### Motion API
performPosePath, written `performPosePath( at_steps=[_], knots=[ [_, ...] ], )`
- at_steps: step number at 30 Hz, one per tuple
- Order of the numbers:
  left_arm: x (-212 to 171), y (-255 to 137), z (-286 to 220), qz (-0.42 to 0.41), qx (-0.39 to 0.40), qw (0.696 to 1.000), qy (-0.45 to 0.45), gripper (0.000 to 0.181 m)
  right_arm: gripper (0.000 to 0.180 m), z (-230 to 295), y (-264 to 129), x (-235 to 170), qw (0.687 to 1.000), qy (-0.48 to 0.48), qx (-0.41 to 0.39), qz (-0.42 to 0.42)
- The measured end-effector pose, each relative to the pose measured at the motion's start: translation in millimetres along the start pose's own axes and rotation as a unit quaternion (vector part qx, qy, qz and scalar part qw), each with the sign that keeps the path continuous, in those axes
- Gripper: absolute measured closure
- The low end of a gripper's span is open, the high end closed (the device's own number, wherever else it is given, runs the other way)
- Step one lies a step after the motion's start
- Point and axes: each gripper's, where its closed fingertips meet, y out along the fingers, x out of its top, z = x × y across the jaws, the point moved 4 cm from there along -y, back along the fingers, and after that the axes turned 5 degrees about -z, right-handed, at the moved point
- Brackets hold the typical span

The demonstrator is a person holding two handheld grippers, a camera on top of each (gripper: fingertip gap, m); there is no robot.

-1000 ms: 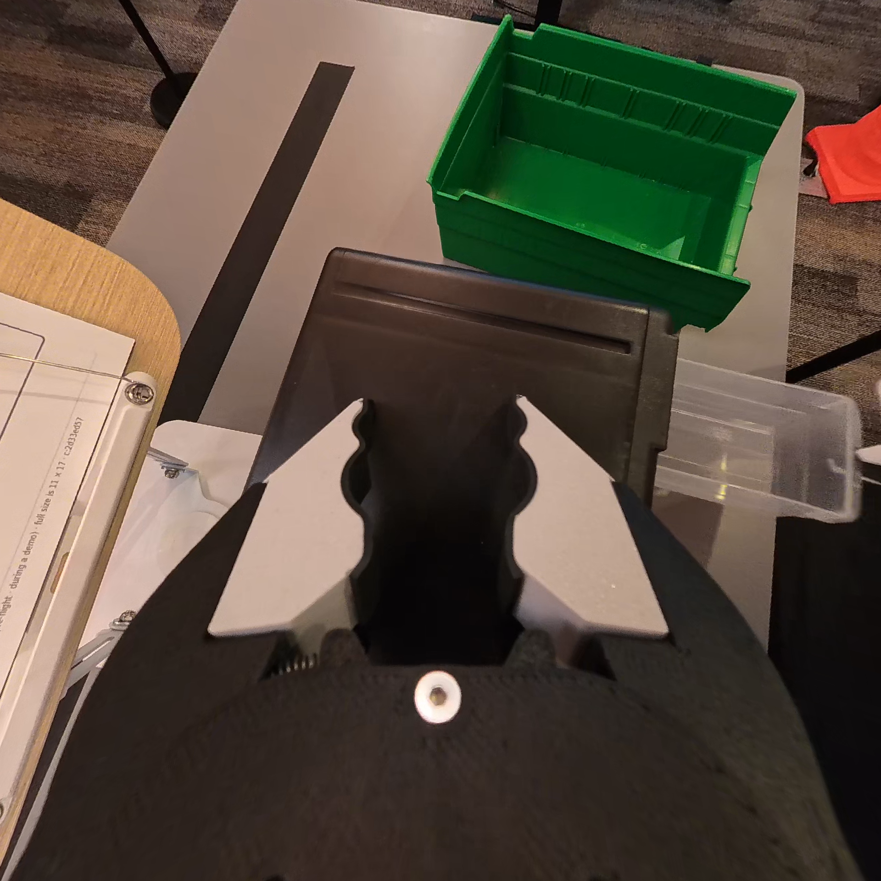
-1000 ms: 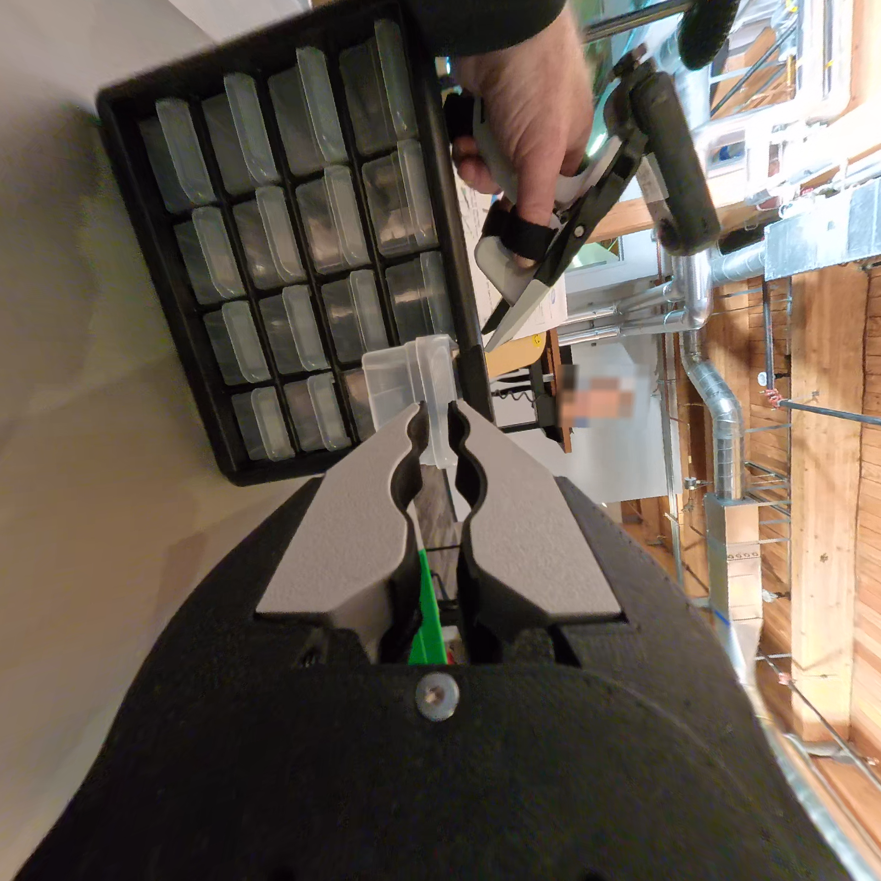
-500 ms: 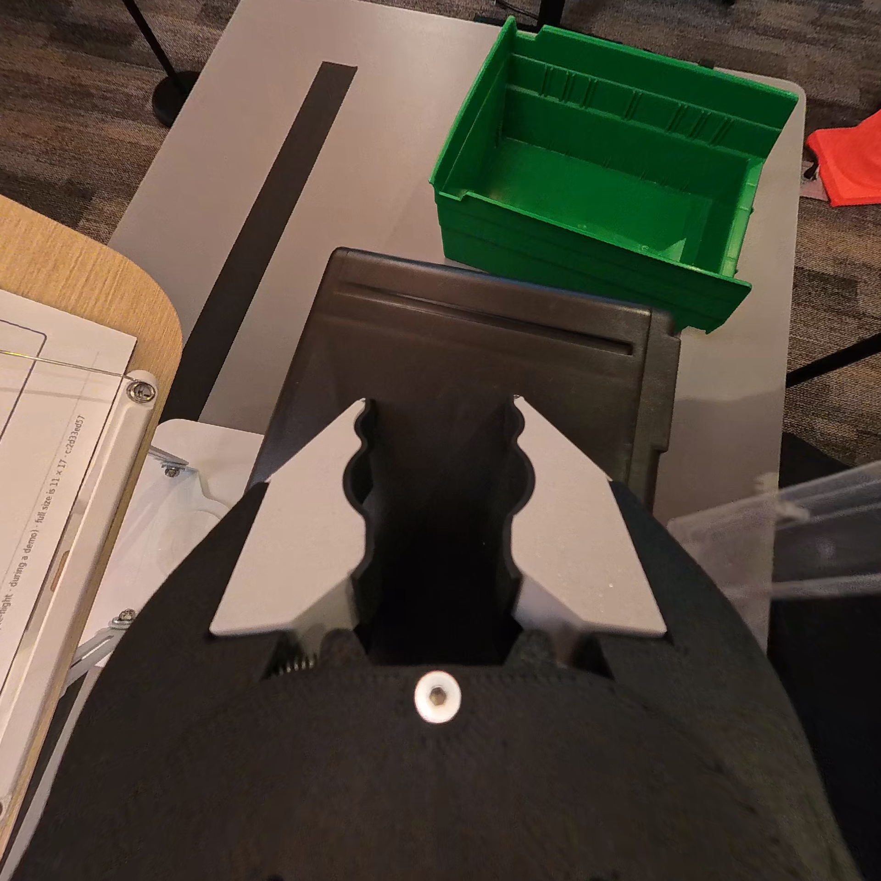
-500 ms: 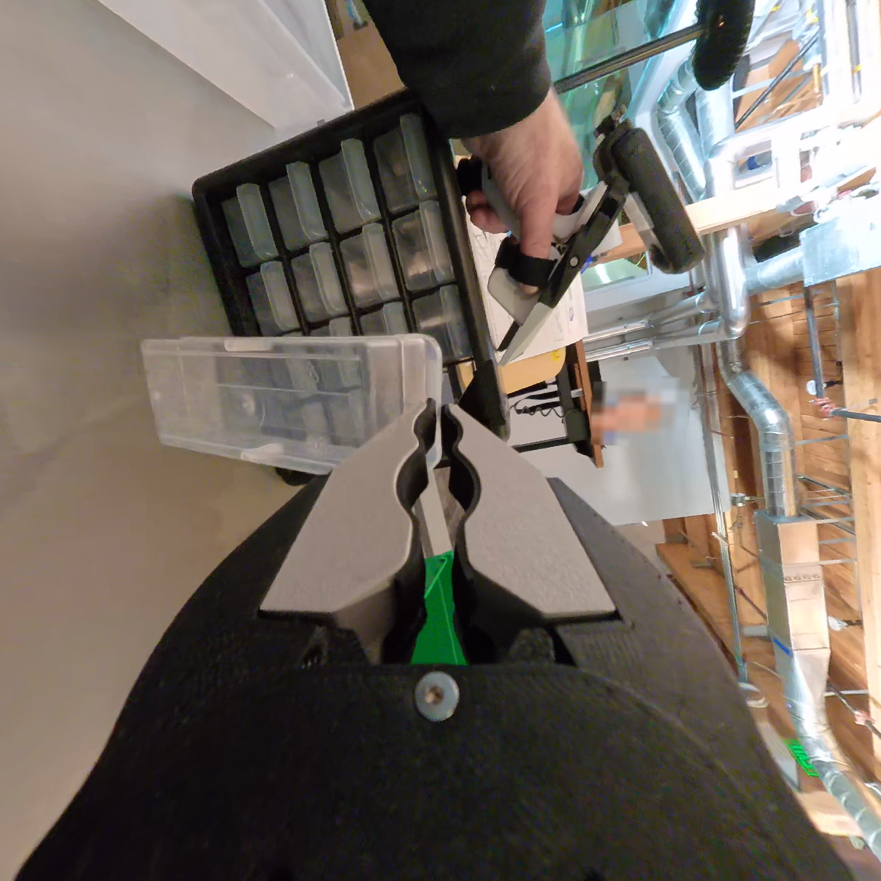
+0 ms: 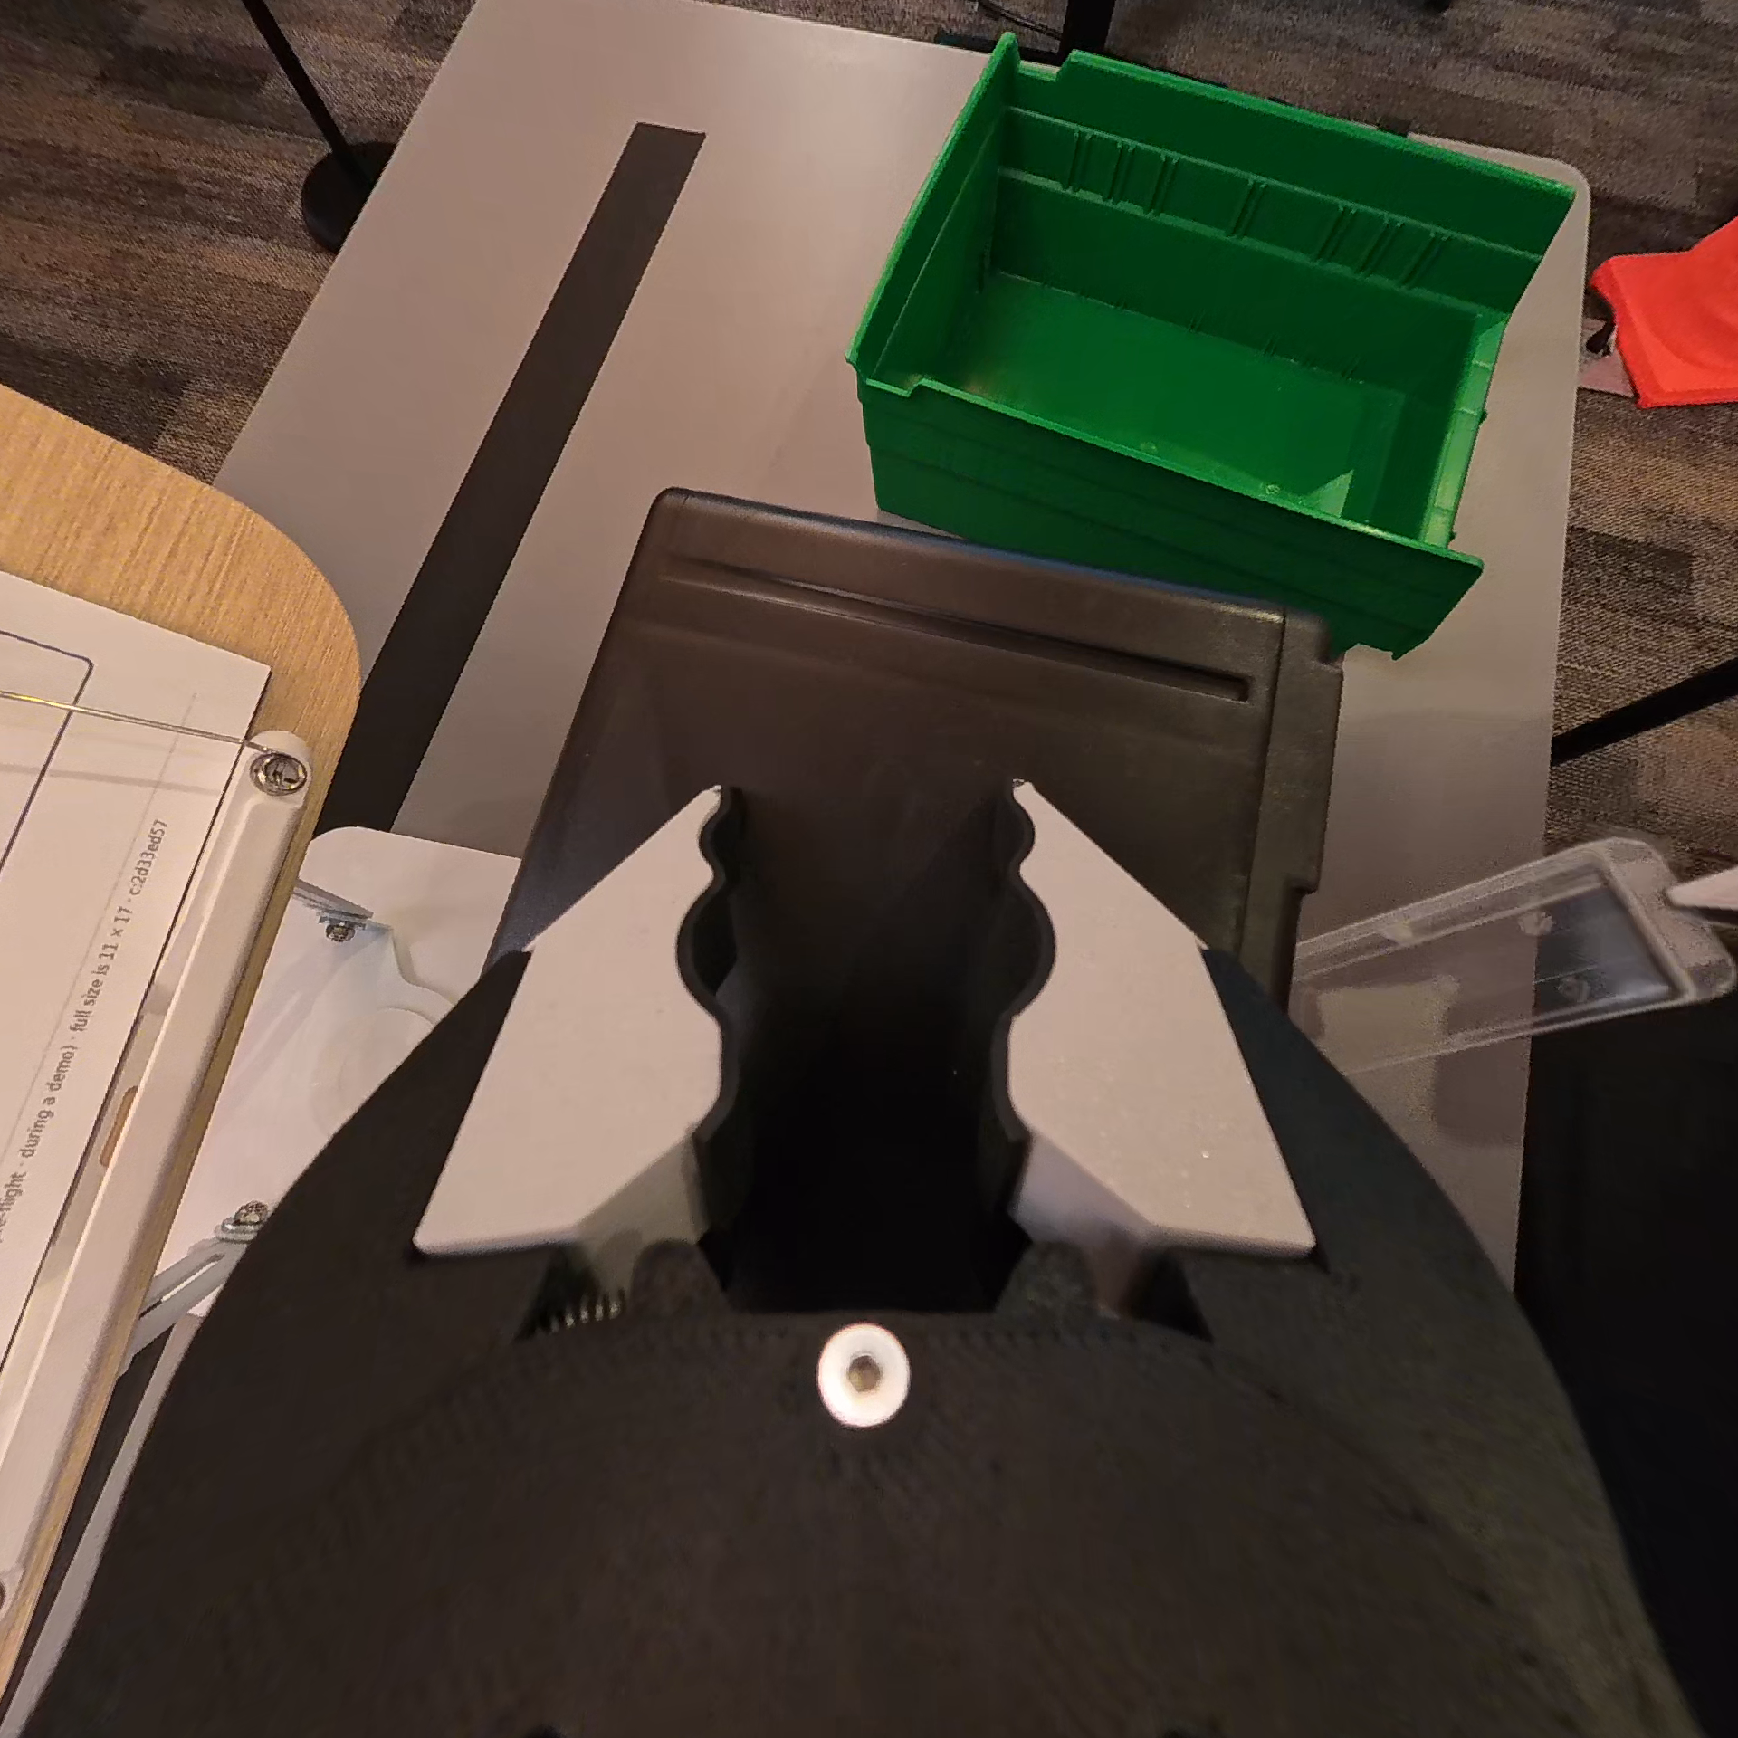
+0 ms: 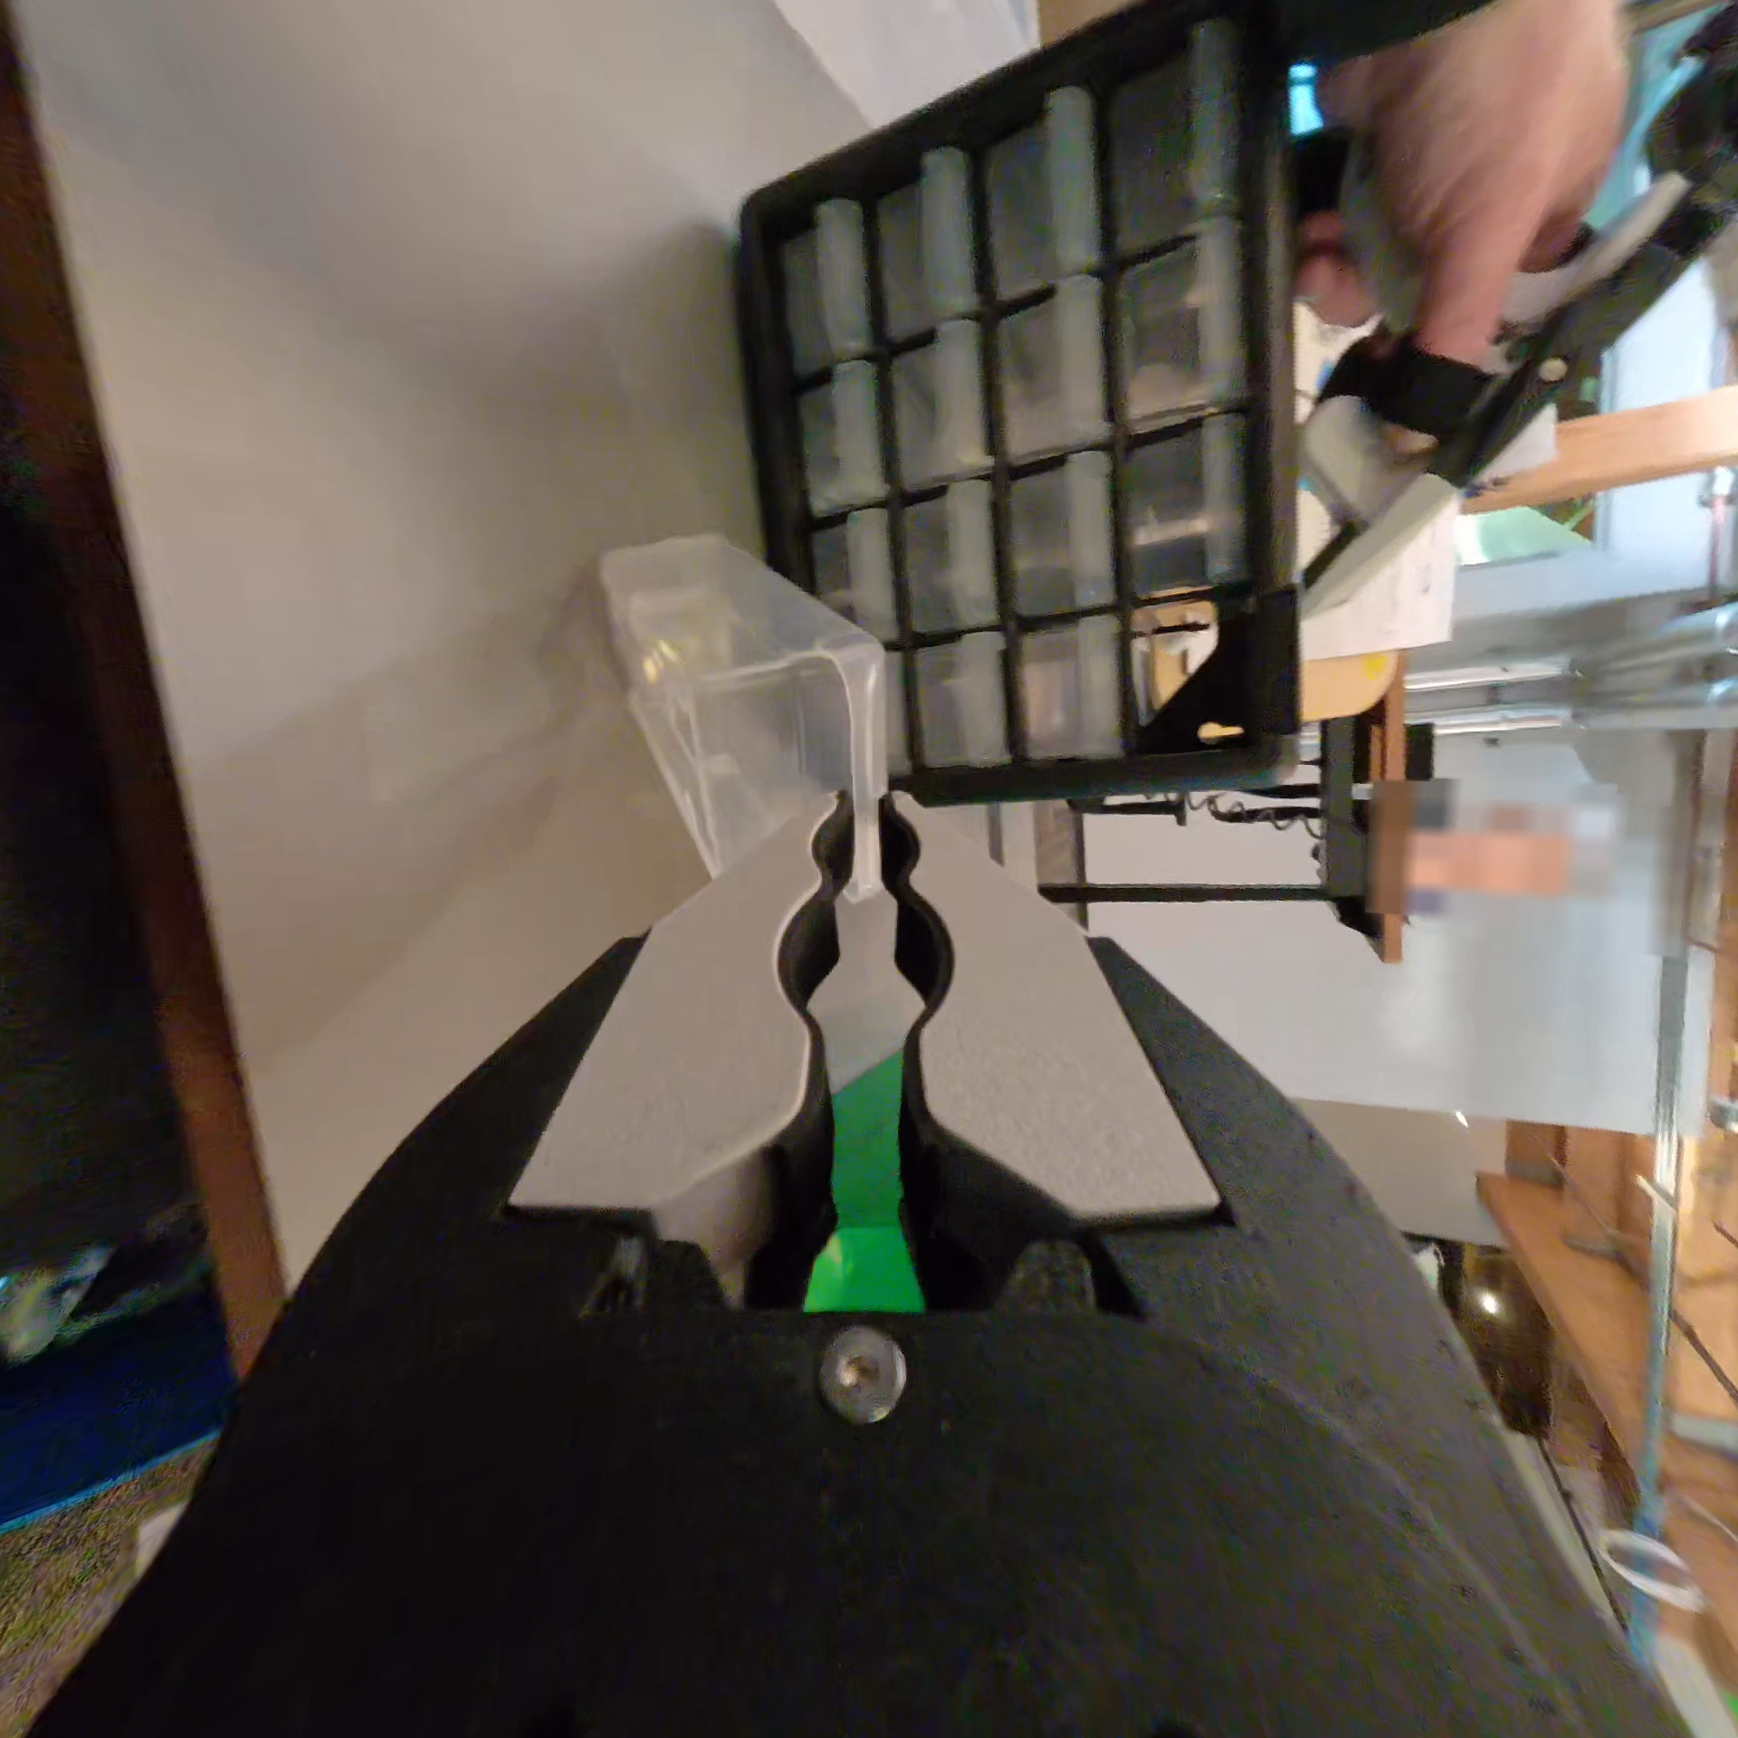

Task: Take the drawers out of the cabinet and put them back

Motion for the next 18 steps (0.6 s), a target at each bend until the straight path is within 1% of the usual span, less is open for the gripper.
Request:
performPosePath(
  at_steps=[4,5,7,8,9,10,11,13,15,16,18],
  knots=[
    [0.0,0.0,0.0,0.0,0.0,1.0,0.0,0.127,0.174,28.3,-9.7,-9.5,0.998,-0.001,0.054,0.022],
    [0.0,0.0,0.0,0.0,0.0,1.0,0.0,0.126,0.171,34.8,-9.9,-13.1,0.998,-0.004,0.061,0.031],
    [0.0,0.0,0.2,0.0,0.001,1.0,-0.001,0.126,0.155,49.6,-8.3,-21.1,0.994,0.009,0.097,0.056],
    [0.0,-0.4,0.4,-0.001,0.002,1.0,-0.001,0.133,0.147,57.3,-8.3,-25.7,0.99,0.012,0.121,0.07],
    [0.0,-0.5,0.1,-0.001,0.001,1.0,0.0,0.135,0.136,64.7,-9.9,-29.6,0.985,0.018,0.15,0.08],
    [0.1,-0.6,-0.7,-0.001,-0.001,1.0,0.002,0.137,0.126,68.3,-12.0,-32.8,0.98,0.039,0.175,0.09],
    [0.2,-0.6,-0.8,-0.001,-0.001,1.0,0.003,0.139,0.12,66.1,-14.0,-32.1,0.974,0.078,0.193,0.091],
    [0.2,-0.5,-0.3,-0.001,0.001,1.0,0.002,0.141,0.094,45.5,-13.8,-19.3,0.955,0.204,0.206,0.064],
    [0.1,-0.6,-0.2,-0.001,0.001,1.0,0.002,0.141,0.089,24.1,-4.3,-10.1,0.929,0.293,0.212,0.075],
    [0.2,-0.5,-0.2,-0.001,0.001,1.0,0.002,0.141,0.082,20.6,3.0,-4.3,0.916,0.321,0.229,0.078],
    [0.2,-0.5,-0.1,-0.001,0.0,1.0,0.001,0.141,0.082,22.0,22.2,1.1,0.893,0.356,0.257,0.102]
  ],
)
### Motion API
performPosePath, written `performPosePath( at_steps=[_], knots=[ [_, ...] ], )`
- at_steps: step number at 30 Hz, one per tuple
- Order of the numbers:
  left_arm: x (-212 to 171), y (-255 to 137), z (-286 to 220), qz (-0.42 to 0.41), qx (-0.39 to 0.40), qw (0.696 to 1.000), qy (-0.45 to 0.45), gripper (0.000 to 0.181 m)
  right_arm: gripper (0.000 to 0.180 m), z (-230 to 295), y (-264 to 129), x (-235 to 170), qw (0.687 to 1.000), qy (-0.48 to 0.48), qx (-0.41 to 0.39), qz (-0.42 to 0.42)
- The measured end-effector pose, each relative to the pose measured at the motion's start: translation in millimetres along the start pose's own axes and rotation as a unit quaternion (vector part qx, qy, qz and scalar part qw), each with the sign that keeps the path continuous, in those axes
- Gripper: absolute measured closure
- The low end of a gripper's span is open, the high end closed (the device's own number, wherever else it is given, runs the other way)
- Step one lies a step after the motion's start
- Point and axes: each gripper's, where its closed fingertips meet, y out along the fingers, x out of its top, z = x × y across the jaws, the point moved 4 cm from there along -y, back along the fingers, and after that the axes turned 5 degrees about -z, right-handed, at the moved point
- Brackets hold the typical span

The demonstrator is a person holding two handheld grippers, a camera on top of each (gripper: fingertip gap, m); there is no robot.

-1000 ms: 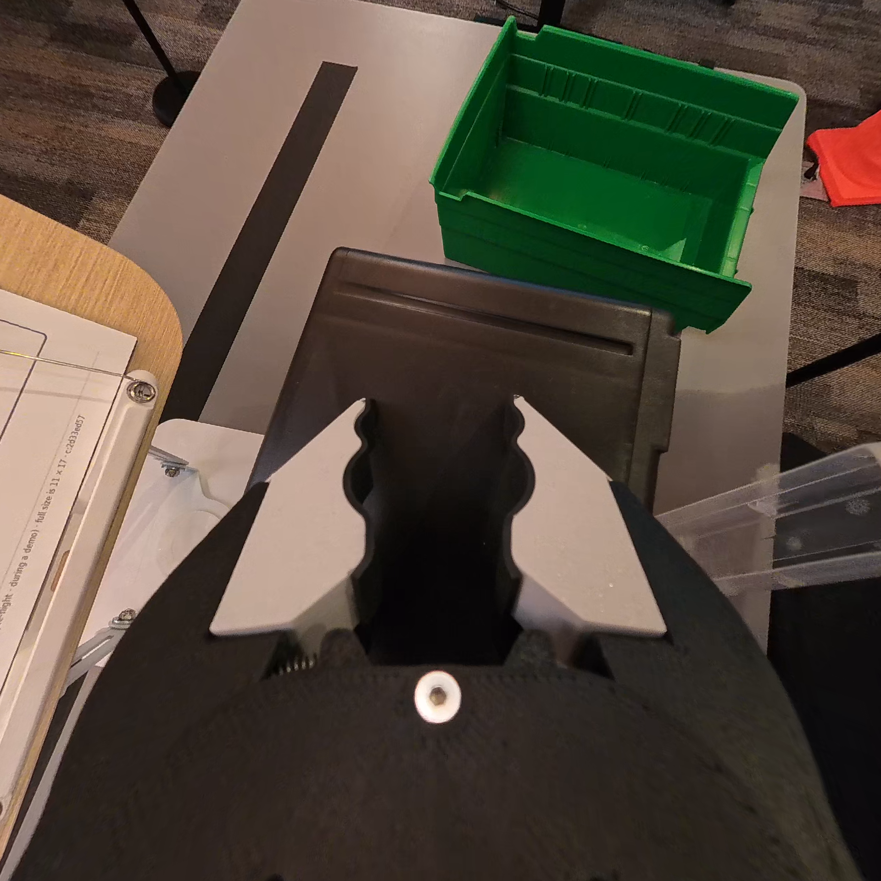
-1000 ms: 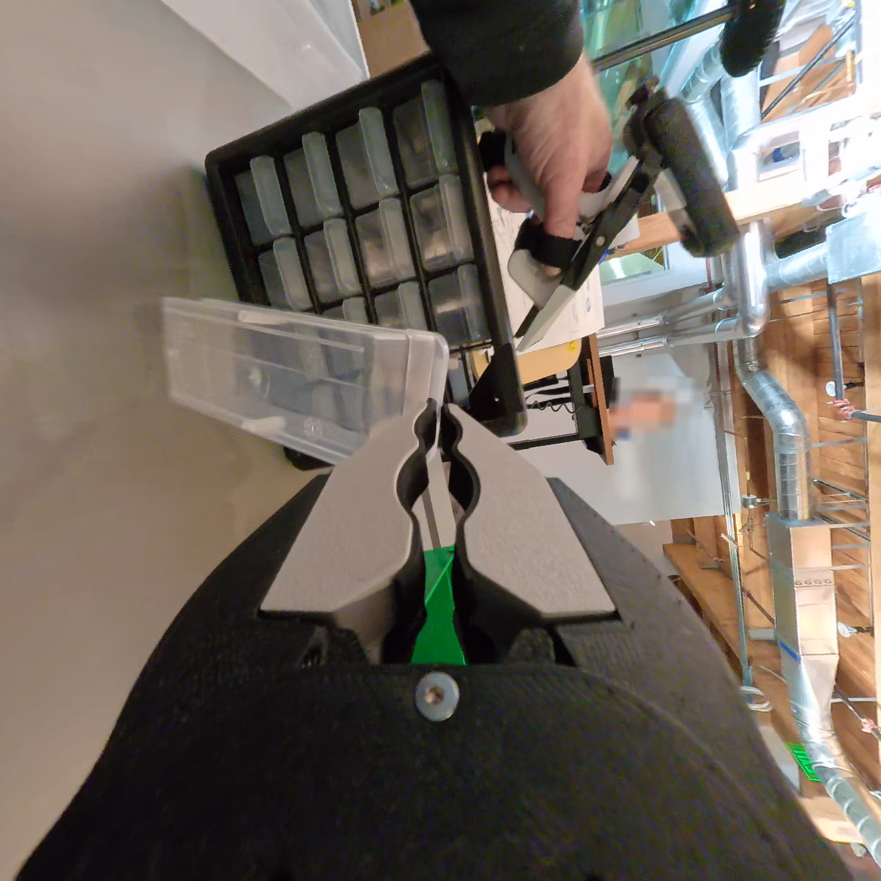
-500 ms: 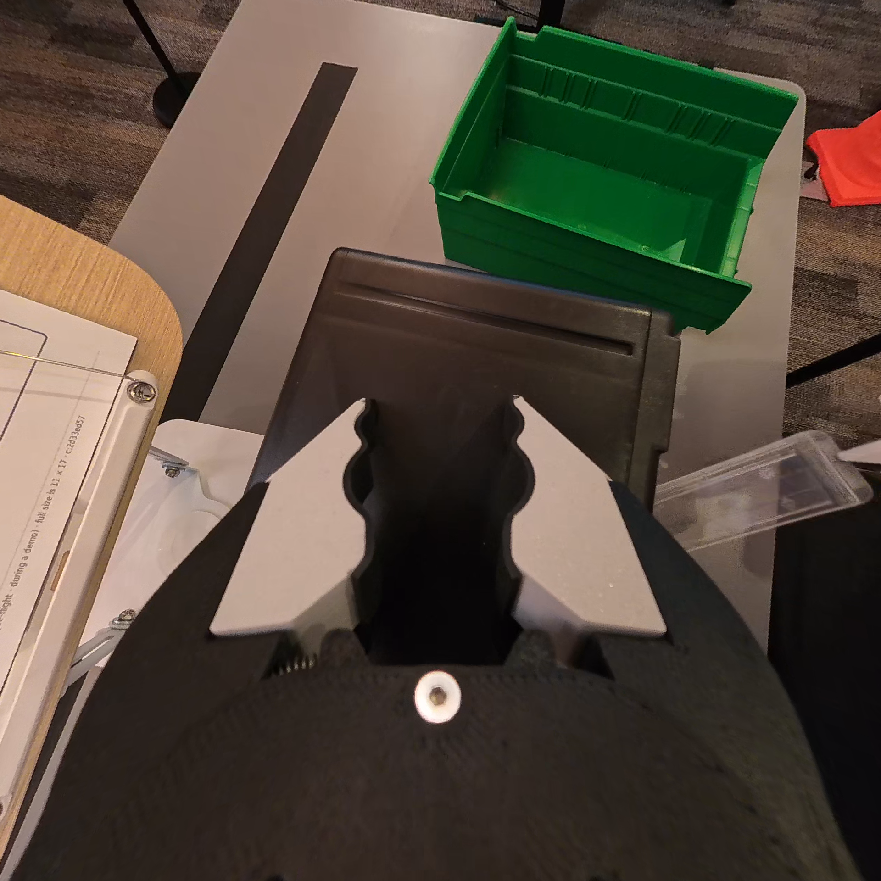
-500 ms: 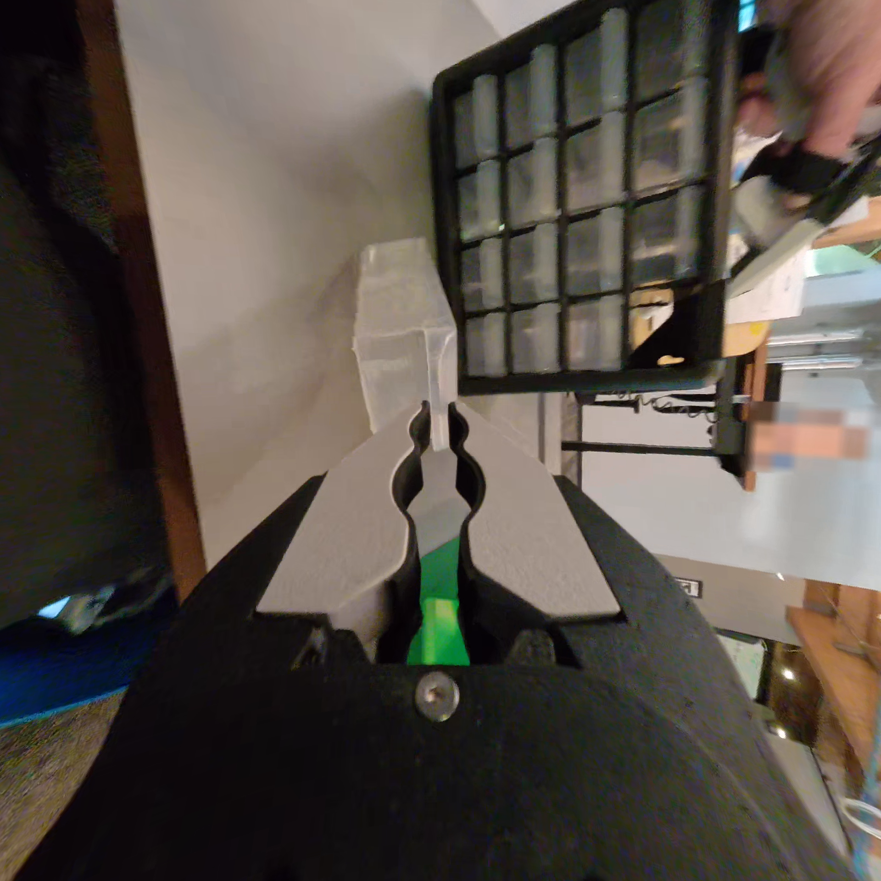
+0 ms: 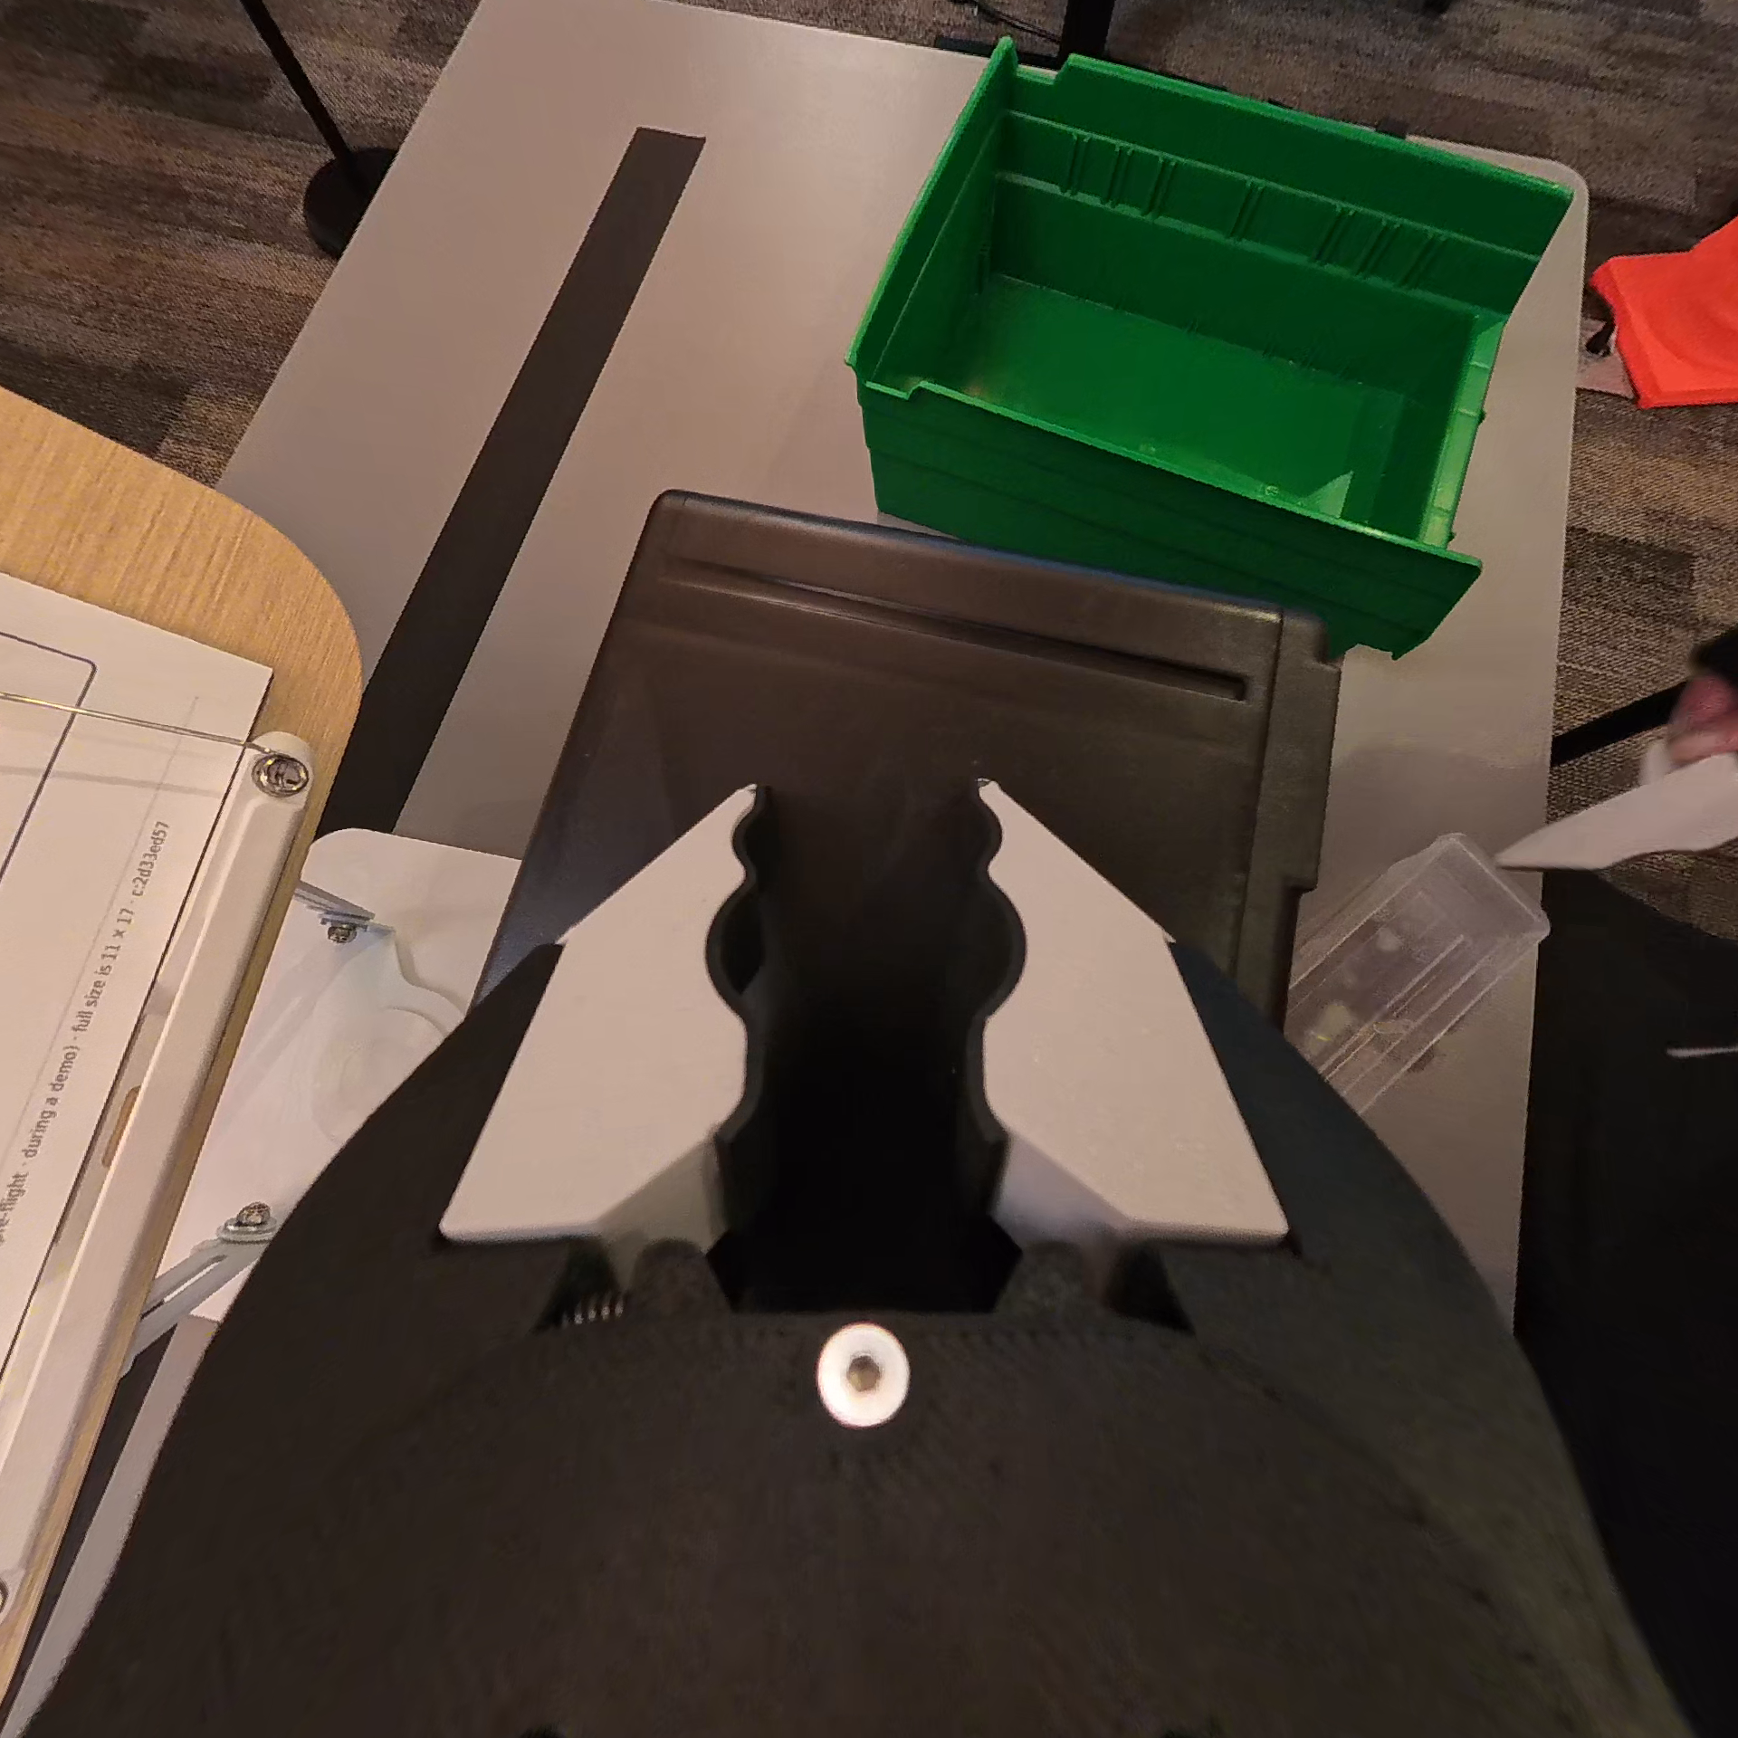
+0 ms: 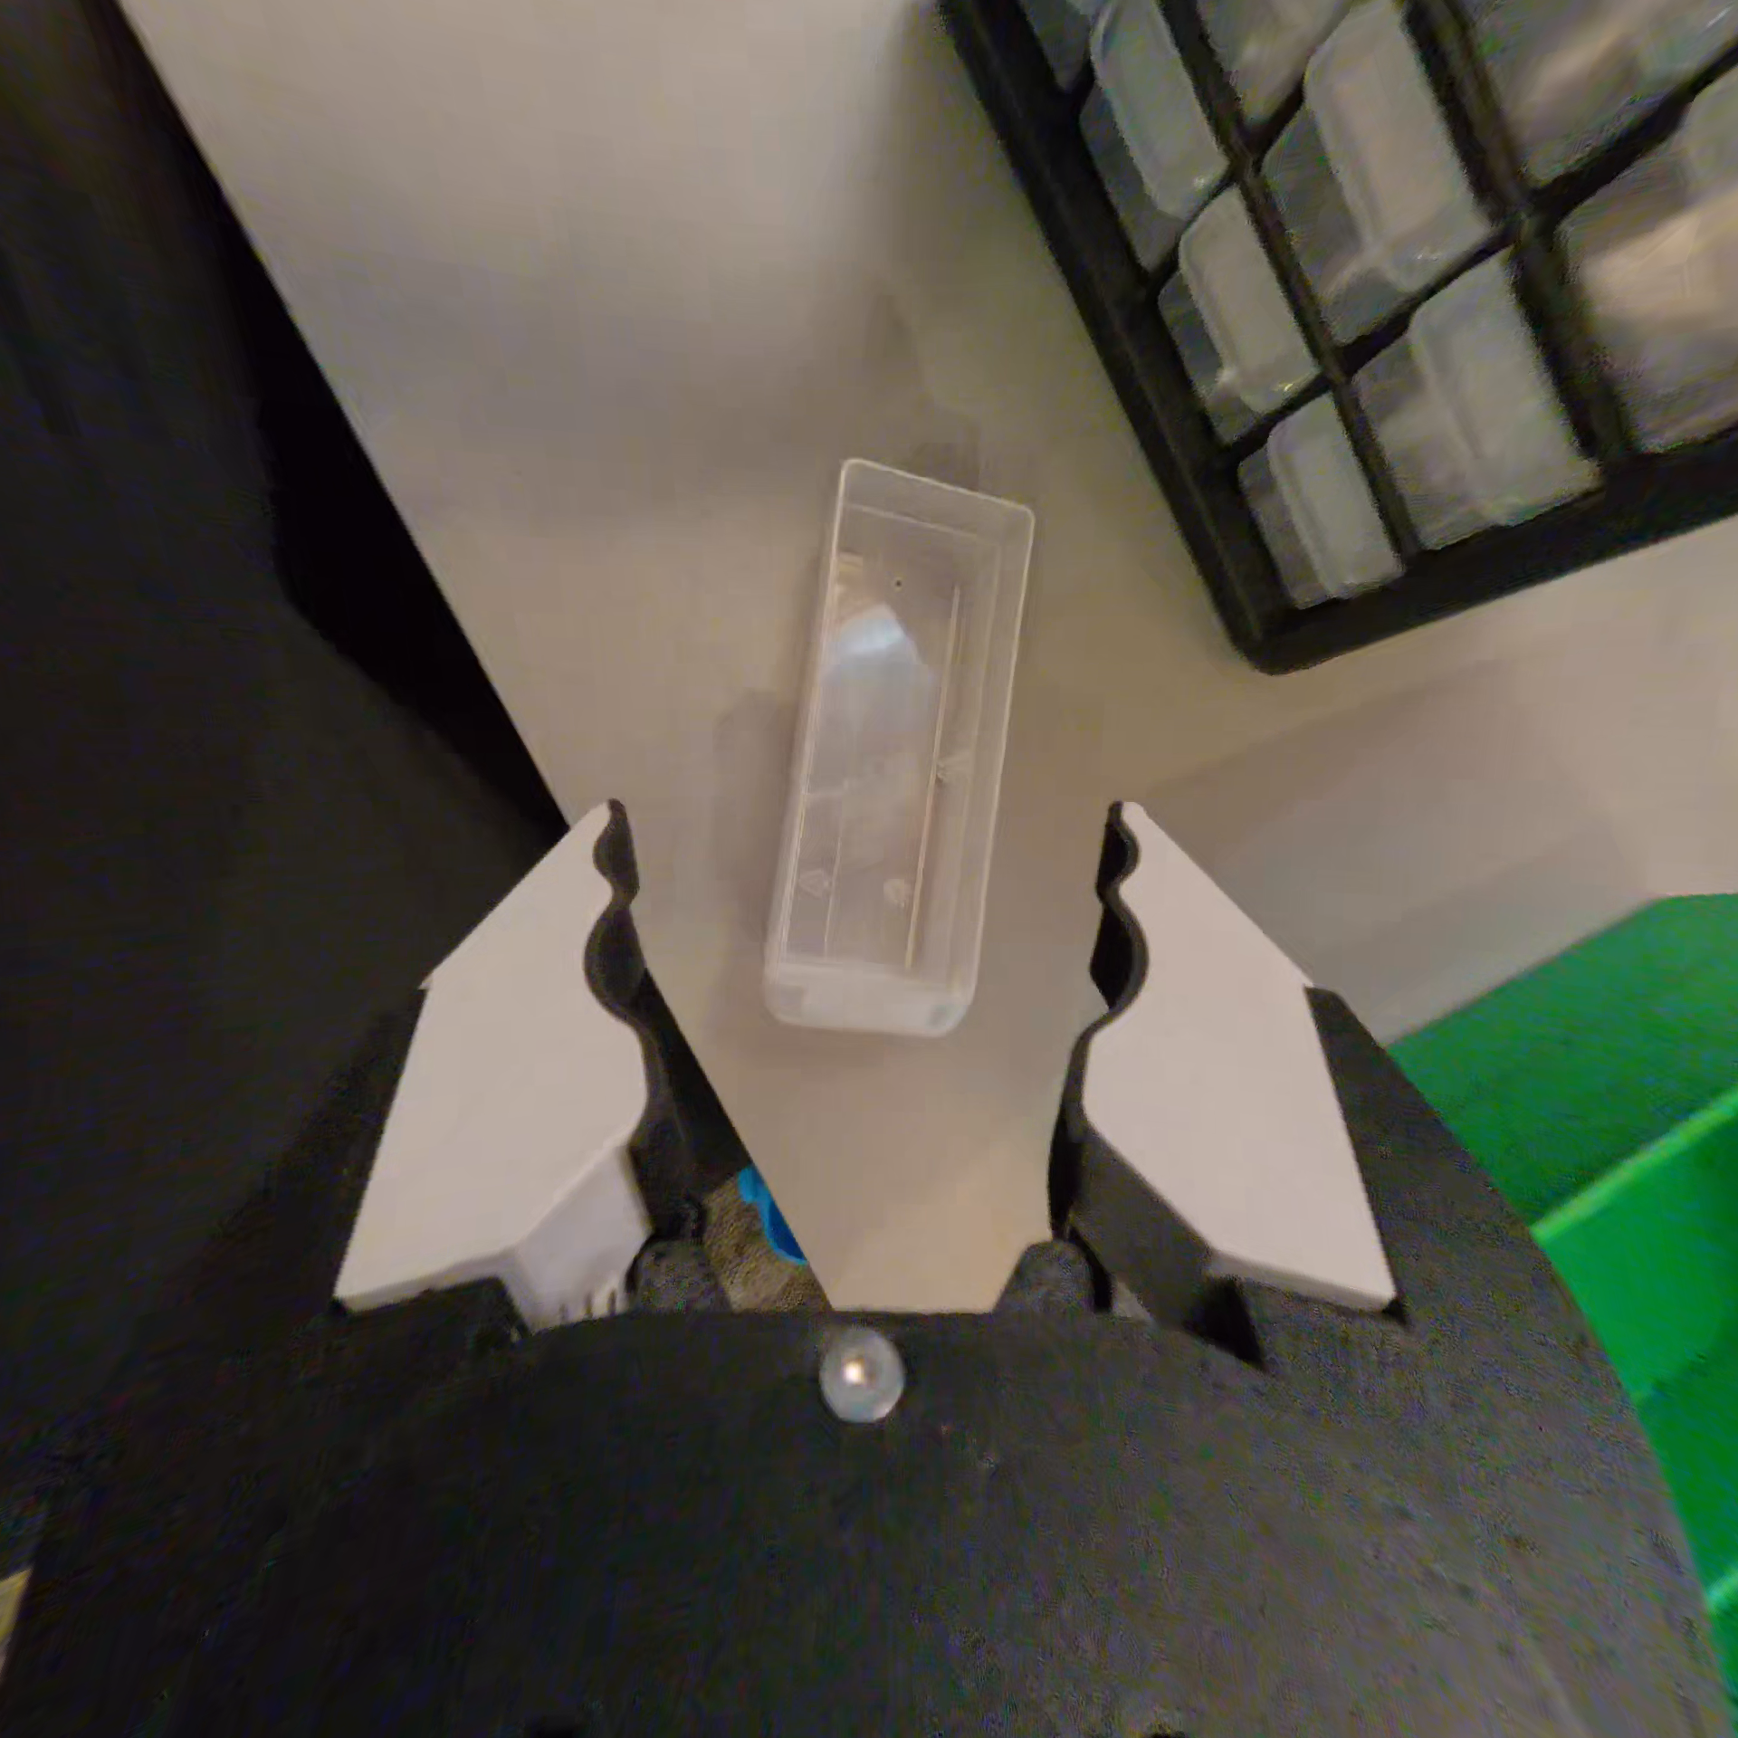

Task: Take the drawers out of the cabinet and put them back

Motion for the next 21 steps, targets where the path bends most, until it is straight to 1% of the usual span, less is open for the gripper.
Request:
performPosePath(
  at_steps=[1,2,5,7,8,10,12,13,15,17,19,21],
  knots=[
    [0.0,0.0,0.2,0.0,0.0,1.0,-0.001,0.141,0.076,-2.9,10.5,1.4,1.0,0.012,0.008,0.016],
    [0.0,0.0,0.5,0.0,0.001,1.0,-0.002,0.142,0.075,-6.2,20.8,2.8,0.999,0.022,0.016,0.02],
    [-0.1,-0.2,1.6,0.0,0.001,1.0,-0.007,0.144,0.078,-9.6,49.1,2.2,0.996,0.059,0.051,0.037],
    [0.0,-0.1,3.0,-0.001,0.001,1.0,-0.013,0.146,0.083,-11.5,63.8,-7.1,0.994,0.052,0.05,0.086],
    [0.1,-0.2,3.1,-0.002,0.0,1.0,-0.014,0.146,0.089,-10.8,68.6,-10.4,0.992,0.049,0.055,0.104],
    [0.1,-0.2,3.2,-0.002,0.0,1.0,-0.015,0.147,0.111,-10.0,74.9,-15.1,0.989,0.041,0.061,0.127],
    [-0.1,-0.1,2.9,-0.001,0.003,1.0,-0.011,0.147,0.117,-15.7,77.0,-19.3,0.988,0.029,0.043,0.143],
    [0.0,0.0,2.8,-0.001,0.004,1.0,-0.009,0.147,0.119,-18.7,76.6,-18.9,0.989,0.02,0.032,0.141],
    [-0.1,0.0,2.8,-0.001,0.006,1.0,-0.008,0.147,0.122,-18.8,73.4,-14.8,0.991,0.016,0.034,0.125],
    [0.0,0.0,3.6,-0.001,0.006,1.0,-0.012,0.148,0.122,-21.4,62.1,-6.0,0.994,-0.002,0.032,0.103],
    [0.0,0.0,3.9,-0.002,0.003,1.0,-0.015,0.149,0.122,-26.5,39.3,9.6,0.997,-0.009,0.037,0.067],
    [0.0,-0.1,3.9,-0.003,0.003,1.0,-0.015,0.149,0.123,-40.5,6.3,27.7,0.999,-0.017,0.036,0.019]
  ],
)
